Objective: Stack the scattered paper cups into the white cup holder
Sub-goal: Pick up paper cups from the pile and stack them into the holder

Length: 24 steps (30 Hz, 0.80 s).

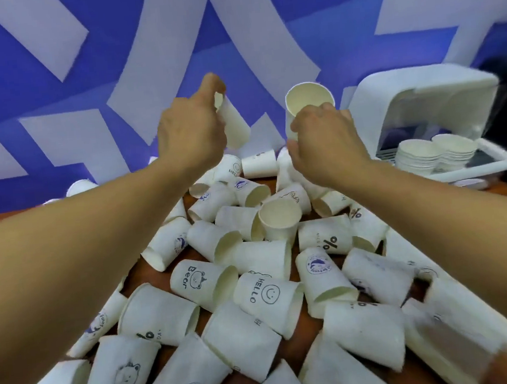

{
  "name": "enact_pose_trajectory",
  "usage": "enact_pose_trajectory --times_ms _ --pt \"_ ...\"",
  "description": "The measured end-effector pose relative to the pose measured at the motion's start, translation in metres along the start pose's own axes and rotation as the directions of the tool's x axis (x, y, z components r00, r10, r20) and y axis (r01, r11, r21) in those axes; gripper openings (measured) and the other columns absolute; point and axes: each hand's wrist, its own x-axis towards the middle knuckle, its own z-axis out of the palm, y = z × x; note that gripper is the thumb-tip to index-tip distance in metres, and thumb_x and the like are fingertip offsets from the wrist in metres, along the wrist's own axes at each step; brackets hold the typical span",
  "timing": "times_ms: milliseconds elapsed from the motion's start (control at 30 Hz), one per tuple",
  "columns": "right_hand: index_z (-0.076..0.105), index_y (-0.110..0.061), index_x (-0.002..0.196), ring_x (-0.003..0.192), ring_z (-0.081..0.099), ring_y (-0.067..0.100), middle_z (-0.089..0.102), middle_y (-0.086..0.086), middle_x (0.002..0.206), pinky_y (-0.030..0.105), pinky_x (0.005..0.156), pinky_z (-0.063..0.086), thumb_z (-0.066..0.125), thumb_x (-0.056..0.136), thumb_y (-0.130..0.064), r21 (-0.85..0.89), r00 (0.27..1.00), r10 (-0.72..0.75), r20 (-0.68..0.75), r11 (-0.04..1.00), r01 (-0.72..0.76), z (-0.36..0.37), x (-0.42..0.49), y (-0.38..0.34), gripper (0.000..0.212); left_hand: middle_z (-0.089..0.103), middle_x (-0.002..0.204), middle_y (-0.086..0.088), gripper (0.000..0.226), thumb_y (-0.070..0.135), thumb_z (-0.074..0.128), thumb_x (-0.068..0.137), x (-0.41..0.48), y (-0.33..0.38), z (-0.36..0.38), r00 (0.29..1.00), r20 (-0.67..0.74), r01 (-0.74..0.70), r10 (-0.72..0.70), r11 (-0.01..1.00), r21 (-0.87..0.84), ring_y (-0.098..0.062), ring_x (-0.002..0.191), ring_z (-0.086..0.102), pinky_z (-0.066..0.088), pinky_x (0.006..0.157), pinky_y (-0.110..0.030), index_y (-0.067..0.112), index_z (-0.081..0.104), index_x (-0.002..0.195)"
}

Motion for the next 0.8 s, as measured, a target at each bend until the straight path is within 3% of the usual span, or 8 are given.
enact_pose_trajectory --times_ms 67,200,467,667,800 --pt "0.066 -0.009 0.106 0.101 0.053 0.029 0.062 0.010 0.109 0.041 0.085 0.040 0.056 0.092 -0.018 0.012 0.999 0.036 -0.017 0.999 -0.036 -0.013 -0.007 0.027 0.020 0.065 0.112 -0.006 0.040 0.021 0.058 0.094 0.001 0.030 0.006 0.999 -0.003 -0.034 0.034 0.999 -0.033 -0.029 0.087 0.053 0.041 0.065 -0.039 0.030 0.041 0.129" --pt "0.068 -0.004 0.102 0.097 0.056 0.033 0.063 0.014 0.108 0.040 0.082 0.045 0.060 0.087 -0.010 -0.018 0.989 0.138 -0.044 0.990 -0.139 -0.034 -0.021 0.085 0.018 0.068 0.098 -0.006 0.018 0.026 0.054 0.094 0.002 0.090 0.026 0.987 0.008 -0.161 0.161 0.987 -0.022 -0.032 0.086 0.056 0.044 0.064 -0.038 0.028 0.059 0.111" --pt "0.063 -0.007 0.123 0.106 0.054 0.037 0.062 0.019 0.117 0.045 0.088 0.047 0.065 0.088 -0.008 -0.027 0.913 0.408 -0.023 0.912 -0.409 -0.049 -0.061 0.192 0.035 0.070 0.094 -0.005 0.021 0.033 0.049 0.097 0.009 0.201 0.080 0.930 0.046 -0.359 0.365 0.927 -0.111 -0.034 0.084 0.058 0.044 0.063 -0.035 0.027 0.066 0.108" --pt "0.062 -0.010 0.123 0.105 0.058 0.037 0.063 0.019 0.117 0.045 0.090 0.049 0.073 0.081 -0.002 -0.076 0.879 0.476 -0.004 0.877 -0.475 -0.030 -0.074 0.244 0.044 0.066 0.088 -0.008 0.021 0.029 0.050 0.096 0.007 0.249 0.118 0.905 0.060 -0.411 0.422 0.901 -0.136 -0.032 0.078 0.051 0.035 0.061 -0.032 0.025 0.070 0.103" --pt "0.060 -0.014 0.126 0.106 0.059 0.034 0.062 0.017 0.119 0.044 0.091 0.050 0.072 0.083 -0.004 -0.088 0.883 0.467 0.052 0.883 -0.462 -0.009 -0.073 0.257 0.045 0.066 0.097 -0.008 0.023 0.027 0.049 0.099 0.004 0.258 0.137 0.882 0.088 -0.454 0.463 0.885 -0.108 -0.033 0.088 0.057 0.030 0.069 -0.032 0.027 0.070 0.109"
